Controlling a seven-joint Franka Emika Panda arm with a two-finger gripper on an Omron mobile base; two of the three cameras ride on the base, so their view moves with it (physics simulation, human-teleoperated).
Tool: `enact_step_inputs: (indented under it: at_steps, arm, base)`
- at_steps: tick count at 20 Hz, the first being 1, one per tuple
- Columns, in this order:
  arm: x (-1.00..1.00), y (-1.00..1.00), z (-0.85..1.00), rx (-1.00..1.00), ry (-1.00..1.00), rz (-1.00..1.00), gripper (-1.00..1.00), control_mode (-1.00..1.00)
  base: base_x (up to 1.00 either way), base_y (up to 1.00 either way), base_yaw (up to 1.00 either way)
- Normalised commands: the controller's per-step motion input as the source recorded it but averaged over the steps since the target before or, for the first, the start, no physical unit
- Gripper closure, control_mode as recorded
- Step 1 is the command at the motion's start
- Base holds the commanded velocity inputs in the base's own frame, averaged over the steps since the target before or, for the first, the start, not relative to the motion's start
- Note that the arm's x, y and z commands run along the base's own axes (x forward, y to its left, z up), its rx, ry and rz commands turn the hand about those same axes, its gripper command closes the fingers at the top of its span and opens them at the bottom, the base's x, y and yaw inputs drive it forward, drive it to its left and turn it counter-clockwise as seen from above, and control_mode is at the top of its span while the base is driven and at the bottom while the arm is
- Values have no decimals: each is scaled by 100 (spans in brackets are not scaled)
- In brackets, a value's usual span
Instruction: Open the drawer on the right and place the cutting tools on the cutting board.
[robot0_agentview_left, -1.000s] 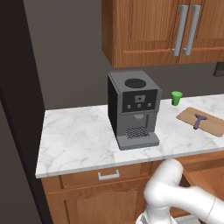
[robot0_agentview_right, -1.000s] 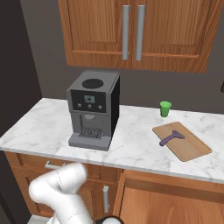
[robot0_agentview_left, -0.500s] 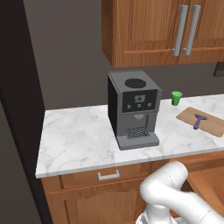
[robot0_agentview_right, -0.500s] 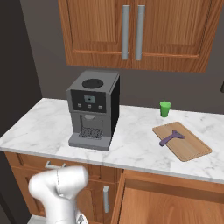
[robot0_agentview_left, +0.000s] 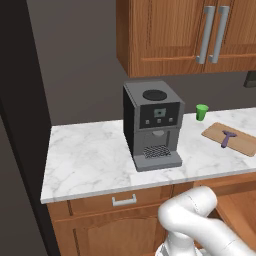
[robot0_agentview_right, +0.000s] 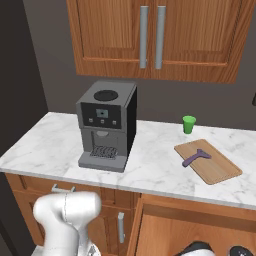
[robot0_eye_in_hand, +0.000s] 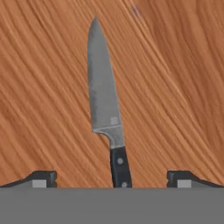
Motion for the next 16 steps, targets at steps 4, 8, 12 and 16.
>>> enact_step_inputs:
  at_steps: [4, 8, 12, 16]
  arm:
    - [3, -3, 0, -3, 28, -9, -100, -100]
    - [0, -12, 0, 0, 26, -6, -100, -100]
    - [0, -18, 0, 0, 21, -3, -100, -100]
    - [0, -9, 0, 0, 18, 0, -100, -100]
  base:
    - [0, 0, 0]
    - [0, 0, 0]
    - [0, 0, 0]
    - [0, 0, 0]
